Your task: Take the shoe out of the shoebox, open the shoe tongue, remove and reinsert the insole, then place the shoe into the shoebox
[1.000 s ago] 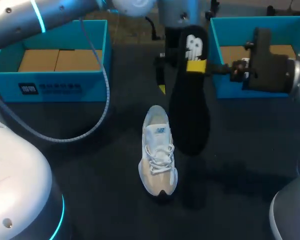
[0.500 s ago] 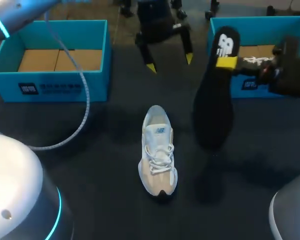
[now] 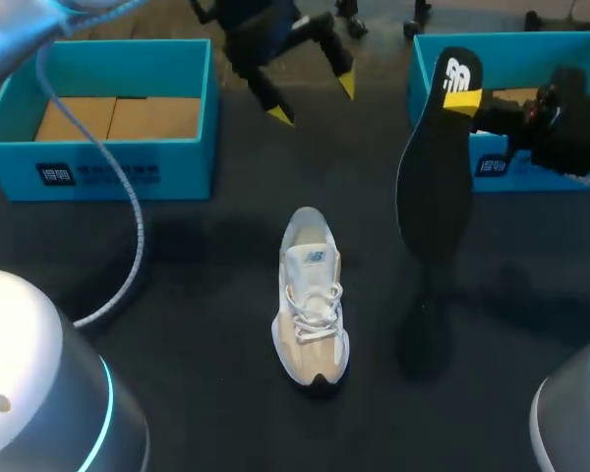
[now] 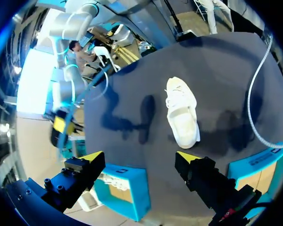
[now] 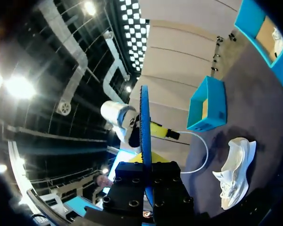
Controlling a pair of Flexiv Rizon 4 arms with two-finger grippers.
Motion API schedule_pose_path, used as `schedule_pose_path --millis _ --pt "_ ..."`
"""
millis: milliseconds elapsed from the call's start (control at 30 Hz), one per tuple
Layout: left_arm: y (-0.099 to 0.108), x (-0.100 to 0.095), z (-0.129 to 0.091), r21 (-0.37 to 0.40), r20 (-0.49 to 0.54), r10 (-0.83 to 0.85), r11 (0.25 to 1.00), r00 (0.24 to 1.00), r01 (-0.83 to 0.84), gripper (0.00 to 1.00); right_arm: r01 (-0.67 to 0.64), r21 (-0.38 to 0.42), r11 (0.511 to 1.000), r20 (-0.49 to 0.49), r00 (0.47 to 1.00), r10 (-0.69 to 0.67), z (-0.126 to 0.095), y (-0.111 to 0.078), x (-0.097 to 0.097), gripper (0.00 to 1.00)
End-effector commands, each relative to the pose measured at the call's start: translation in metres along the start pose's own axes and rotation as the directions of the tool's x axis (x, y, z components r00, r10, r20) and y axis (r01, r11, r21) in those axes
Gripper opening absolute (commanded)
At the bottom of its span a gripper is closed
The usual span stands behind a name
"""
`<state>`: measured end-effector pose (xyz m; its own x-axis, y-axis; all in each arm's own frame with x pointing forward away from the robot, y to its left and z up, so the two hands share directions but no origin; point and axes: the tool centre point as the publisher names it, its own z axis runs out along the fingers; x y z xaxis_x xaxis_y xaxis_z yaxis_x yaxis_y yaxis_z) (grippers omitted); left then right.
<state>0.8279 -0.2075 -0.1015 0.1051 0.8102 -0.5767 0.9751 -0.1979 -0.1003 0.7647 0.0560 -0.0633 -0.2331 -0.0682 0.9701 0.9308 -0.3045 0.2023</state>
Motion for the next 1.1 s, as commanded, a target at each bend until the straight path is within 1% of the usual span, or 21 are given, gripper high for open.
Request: schedule_pose_path --millis 33,167,267,367,1000,1067,1100 --pt "-0.013 0.008 -0.009 -0.029 0.301 0.025 0.999 0.953 -0.017 1.0 -0.036 0.113 0.993 -0.01 0.999 0.037 0.011 0.026 -0.012 0.0" --pt "-0.015 0.007 -0.013 -0.005 0.33 0.043 0.999 0.943 -0.044 1.0 -0.093 0.136 0.986 0.012 0.996 0.093 0.009 0.039 -0.015 0.0" --pt "-0.015 0.008 -0.021 0.023 0.367 0.041 0.998 0.929 -0.053 1.0 -0.118 0.138 0.983 0.014 0.993 0.118 0.008 0.049 -0.017 0.0" --pt "-0.015 0.011 -0.031 0.021 0.403 0.028 0.999 0.915 -0.039 1.0 -0.118 0.137 0.983 0.014 0.993 0.117 0.008 0.05 -0.017 0.0" --pt "-0.015 0.011 -0.031 0.021 0.403 0.028 0.999 0.915 -0.039 1.0 -0.118 0.137 0.983 0.014 0.993 0.117 0.008 0.05 -0.017 0.0" --pt "-0.018 0.014 -0.032 0.002 0.42 0.046 0.999 0.906 -0.052 1.0 -0.118 0.137 0.983 0.014 0.993 0.117 0.008 0.05 -0.017 0.0" --pt "-0.02 0.014 -0.033 -0.04 0.468 0.078 0.997 0.88 -0.068 1.0 -0.118 0.137 0.983 0.014 0.993 0.117 0.008 0.05 -0.017 0.0"
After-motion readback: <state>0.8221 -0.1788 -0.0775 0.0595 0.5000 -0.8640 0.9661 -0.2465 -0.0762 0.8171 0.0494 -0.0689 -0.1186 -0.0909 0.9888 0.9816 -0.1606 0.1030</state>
